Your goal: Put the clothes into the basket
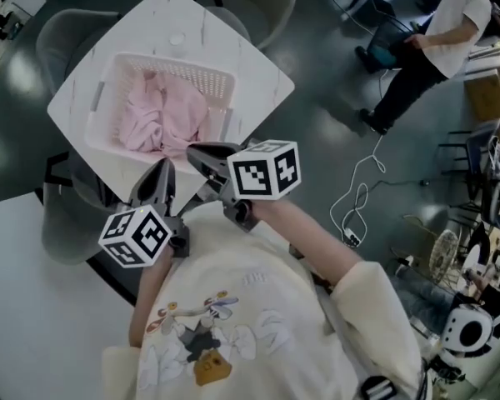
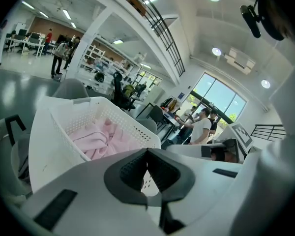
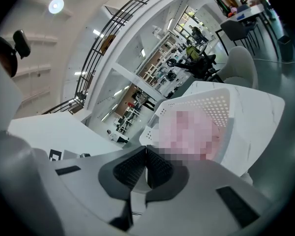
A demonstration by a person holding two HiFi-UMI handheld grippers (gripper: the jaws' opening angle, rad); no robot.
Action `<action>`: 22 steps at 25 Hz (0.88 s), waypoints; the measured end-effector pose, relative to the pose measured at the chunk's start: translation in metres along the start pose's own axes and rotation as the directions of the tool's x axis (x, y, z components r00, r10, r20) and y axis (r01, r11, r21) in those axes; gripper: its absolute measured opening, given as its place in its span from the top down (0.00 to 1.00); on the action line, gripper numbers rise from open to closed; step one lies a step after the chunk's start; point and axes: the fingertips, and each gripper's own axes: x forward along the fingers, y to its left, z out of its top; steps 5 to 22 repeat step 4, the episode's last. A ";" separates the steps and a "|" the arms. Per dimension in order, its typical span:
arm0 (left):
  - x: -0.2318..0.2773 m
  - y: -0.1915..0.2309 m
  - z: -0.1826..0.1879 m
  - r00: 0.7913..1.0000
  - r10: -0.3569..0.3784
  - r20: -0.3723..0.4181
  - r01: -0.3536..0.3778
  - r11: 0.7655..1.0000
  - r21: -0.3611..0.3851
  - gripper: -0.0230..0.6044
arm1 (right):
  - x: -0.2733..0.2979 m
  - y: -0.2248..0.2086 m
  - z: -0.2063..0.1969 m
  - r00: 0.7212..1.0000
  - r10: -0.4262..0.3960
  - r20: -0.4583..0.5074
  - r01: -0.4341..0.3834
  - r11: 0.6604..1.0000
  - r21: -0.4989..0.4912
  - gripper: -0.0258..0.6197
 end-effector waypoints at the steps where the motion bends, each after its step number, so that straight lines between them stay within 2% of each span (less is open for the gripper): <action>1: -0.001 0.000 0.000 1.000 -0.001 -0.002 0.001 1.000 0.000 0.95 | 0.000 -0.001 0.000 1.000 -0.008 0.007 0.008 1.000 0.005 0.95; 4: -0.006 0.002 -0.002 1.000 -0.003 -0.011 0.003 1.000 0.005 0.95 | -0.004 -0.003 -0.002 0.999 -0.041 0.025 0.040 0.999 0.015 0.95; 22: -0.006 0.002 -0.002 1.000 -0.003 -0.011 0.003 1.000 0.005 0.95 | -0.004 -0.003 -0.002 0.999 -0.041 0.025 0.040 0.999 0.015 0.95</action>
